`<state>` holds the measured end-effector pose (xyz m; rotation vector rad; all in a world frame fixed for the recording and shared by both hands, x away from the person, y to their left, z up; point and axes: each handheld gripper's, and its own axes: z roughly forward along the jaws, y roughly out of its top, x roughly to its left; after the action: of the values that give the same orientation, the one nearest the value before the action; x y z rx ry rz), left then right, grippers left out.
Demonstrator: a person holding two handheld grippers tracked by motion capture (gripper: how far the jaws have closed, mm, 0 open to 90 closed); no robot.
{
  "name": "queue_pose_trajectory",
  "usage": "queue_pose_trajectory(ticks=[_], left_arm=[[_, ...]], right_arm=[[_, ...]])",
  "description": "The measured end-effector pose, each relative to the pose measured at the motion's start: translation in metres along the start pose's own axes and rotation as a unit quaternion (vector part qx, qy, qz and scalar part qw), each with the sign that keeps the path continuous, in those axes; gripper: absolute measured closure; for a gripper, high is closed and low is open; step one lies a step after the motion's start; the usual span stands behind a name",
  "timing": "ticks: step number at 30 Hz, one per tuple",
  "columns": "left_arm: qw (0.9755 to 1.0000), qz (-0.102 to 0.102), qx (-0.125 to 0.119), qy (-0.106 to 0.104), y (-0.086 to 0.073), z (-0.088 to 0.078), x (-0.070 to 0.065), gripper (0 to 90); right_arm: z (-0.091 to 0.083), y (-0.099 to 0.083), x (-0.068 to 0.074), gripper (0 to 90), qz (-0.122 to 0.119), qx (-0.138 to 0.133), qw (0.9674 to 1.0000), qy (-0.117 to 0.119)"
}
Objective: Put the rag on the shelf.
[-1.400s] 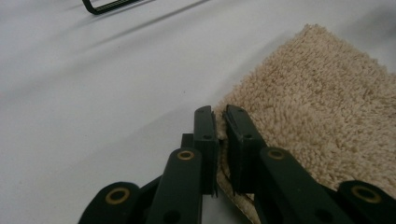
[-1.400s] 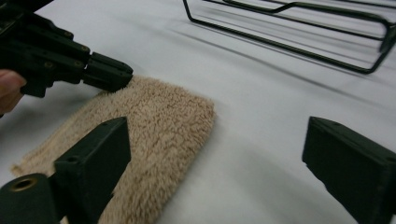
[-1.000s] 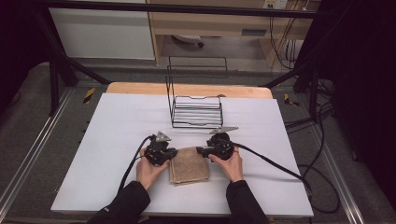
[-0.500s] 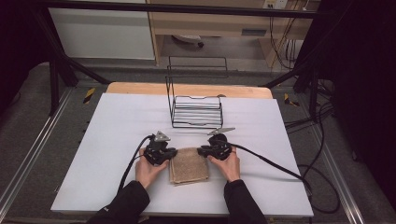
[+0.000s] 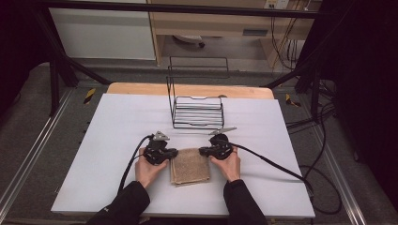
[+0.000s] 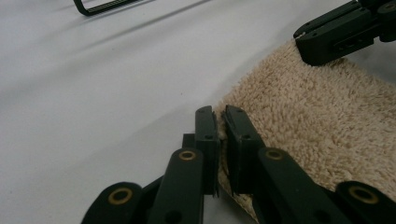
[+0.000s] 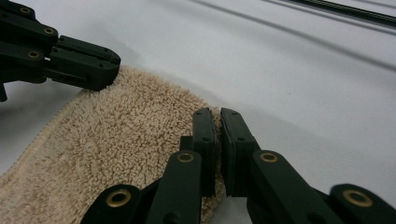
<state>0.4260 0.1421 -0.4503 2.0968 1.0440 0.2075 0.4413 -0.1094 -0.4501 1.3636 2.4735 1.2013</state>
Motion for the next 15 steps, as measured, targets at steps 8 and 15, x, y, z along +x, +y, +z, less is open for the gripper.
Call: queue_pose_trajectory(ticks=[8,15], left_arm=[[0.9999,-0.008,-0.009,-0.008,0.001,-0.003,0.002,85.7],[0.9996,-0.003,-0.028,-0.011,0.003,-0.011,-0.001,85.8]], right_arm=[[-0.006,-0.001,0.004,85.8,-0.009,-0.015,0.9998,-0.004],[-0.017,-0.001,0.009,85.7,-0.015,-0.036,0.9992,-0.005]])
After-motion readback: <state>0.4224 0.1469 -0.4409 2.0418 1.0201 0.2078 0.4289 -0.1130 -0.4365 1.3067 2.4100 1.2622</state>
